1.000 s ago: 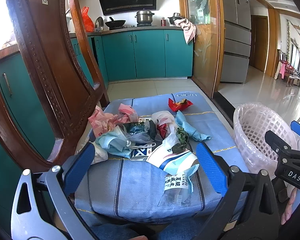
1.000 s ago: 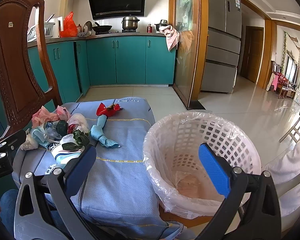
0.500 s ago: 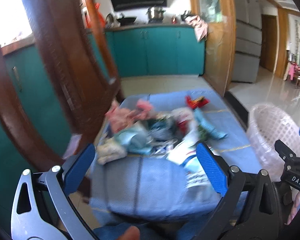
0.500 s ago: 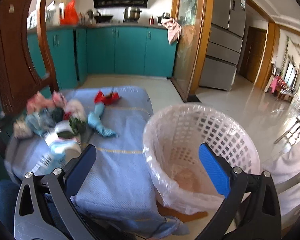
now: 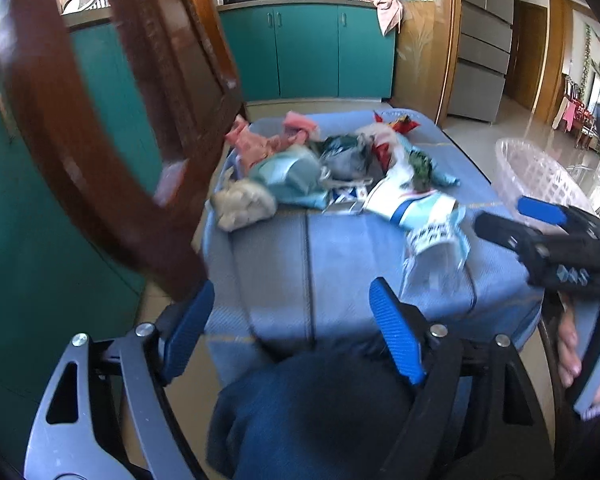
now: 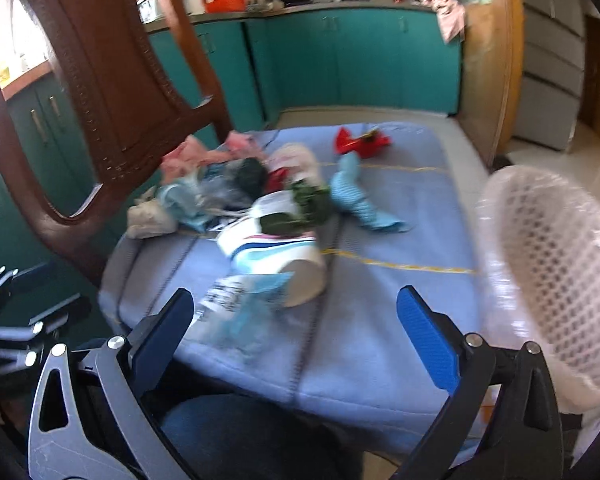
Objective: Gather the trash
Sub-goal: 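Grasp the blue-and-white printed plastic wrapper with the right tool, then grasp the white striped paper cup with the left tool while the right tool holds the wrapper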
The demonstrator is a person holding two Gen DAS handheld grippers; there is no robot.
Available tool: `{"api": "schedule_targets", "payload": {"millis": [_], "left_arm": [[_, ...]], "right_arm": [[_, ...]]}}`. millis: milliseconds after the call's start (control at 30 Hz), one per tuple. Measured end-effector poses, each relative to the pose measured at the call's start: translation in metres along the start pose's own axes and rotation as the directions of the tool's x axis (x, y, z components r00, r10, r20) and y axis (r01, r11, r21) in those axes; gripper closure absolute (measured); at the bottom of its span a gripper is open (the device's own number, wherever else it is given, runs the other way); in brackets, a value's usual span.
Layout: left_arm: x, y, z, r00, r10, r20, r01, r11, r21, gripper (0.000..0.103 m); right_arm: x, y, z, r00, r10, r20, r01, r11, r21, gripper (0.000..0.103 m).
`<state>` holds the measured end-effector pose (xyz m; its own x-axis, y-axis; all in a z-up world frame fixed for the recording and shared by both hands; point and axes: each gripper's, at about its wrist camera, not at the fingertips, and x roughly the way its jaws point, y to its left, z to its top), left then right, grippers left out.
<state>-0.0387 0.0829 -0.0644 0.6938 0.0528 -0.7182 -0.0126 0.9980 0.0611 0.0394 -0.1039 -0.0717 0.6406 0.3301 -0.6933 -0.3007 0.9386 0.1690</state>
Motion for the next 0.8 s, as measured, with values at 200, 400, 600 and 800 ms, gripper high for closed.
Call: {"api": "schedule_targets", "payload": {"millis": [200, 400, 600, 800], "left_arm": [[-0.017, 0.026, -0.01, 0.999, 0.043, 0.003, -0.042, 0.998, -0.041, 0.015], [-0.024, 0.028, -0.006, 0.998, 0.053, 0.026, -0.051, 0.997, -0.053, 0.014], [-0.032, 0.022, 0.004, 0.995, 0.058, 0.075, -0.053, 0.996, -0.074, 0.008], [-0.021, 0.003, 0.018, 0.996, 0.03, 0.09, -0.022, 0.996, -0.082, 0.004]], "right_arm": [[0.035, 0.024, -0.001, 0.994, -0.017, -0.107, 0.014, 0.999, -0.033, 0.008], [0.04, 0.021, -0.01, 0.989, 0.053, -0.137, -0.054, 0.999, -0.004, 0.047], [0.028, 0.022, -0.009, 0.992, 0.046, -0.119, -0.048, 0.999, -0.015, 0.071], [0.002, 0.003, -0.011, 0.996, 0.018, -0.09, -0.016, 1.0, 0.019, 0.073]]}}
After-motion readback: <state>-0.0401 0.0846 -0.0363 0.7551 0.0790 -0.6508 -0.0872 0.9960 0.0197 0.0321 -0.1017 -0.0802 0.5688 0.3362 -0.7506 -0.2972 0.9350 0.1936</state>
